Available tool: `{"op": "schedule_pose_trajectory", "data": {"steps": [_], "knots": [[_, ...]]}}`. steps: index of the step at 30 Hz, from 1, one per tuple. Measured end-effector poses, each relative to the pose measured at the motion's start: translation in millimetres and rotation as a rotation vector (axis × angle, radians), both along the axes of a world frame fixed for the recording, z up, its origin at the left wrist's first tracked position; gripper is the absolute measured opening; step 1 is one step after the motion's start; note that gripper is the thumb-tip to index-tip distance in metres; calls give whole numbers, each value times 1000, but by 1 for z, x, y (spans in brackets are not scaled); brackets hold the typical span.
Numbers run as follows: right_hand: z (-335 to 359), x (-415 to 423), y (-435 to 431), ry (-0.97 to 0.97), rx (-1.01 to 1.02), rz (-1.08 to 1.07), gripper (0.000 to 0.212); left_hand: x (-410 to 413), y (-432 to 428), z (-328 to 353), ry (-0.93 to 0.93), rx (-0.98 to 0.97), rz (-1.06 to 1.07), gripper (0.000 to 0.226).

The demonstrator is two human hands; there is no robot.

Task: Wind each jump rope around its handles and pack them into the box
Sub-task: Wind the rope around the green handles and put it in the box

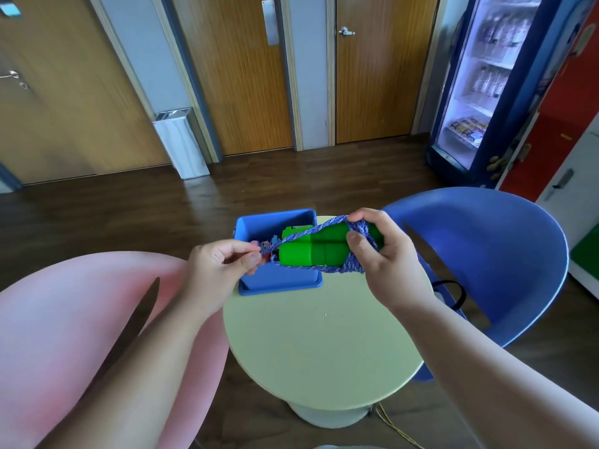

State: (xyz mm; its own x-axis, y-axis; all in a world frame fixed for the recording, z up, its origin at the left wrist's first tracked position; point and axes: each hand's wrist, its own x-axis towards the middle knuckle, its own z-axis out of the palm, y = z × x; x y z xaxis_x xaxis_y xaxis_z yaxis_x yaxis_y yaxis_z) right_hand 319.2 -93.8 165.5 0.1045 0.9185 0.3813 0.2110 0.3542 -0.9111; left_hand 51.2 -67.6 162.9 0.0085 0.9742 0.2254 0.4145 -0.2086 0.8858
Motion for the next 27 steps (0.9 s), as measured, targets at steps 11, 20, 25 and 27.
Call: {"op": "schedule_pose_trajectory", "data": {"steps": [11, 20, 25, 27], "knots": [[13, -3, 13, 207, -121, 74, 24, 4, -7, -31, -128, -53, 32, 21], [26, -16, 23, 356, -149, 61, 9, 48, -27, -42, -68, -81, -64, 18], [16, -25, 29, 175, -92, 62, 8, 93, -47, -48, 2, -93, -143, 18], [9, -27, 27, 191, -136, 72, 8, 109, -56, -50, -25, -143, -157, 17]]}}
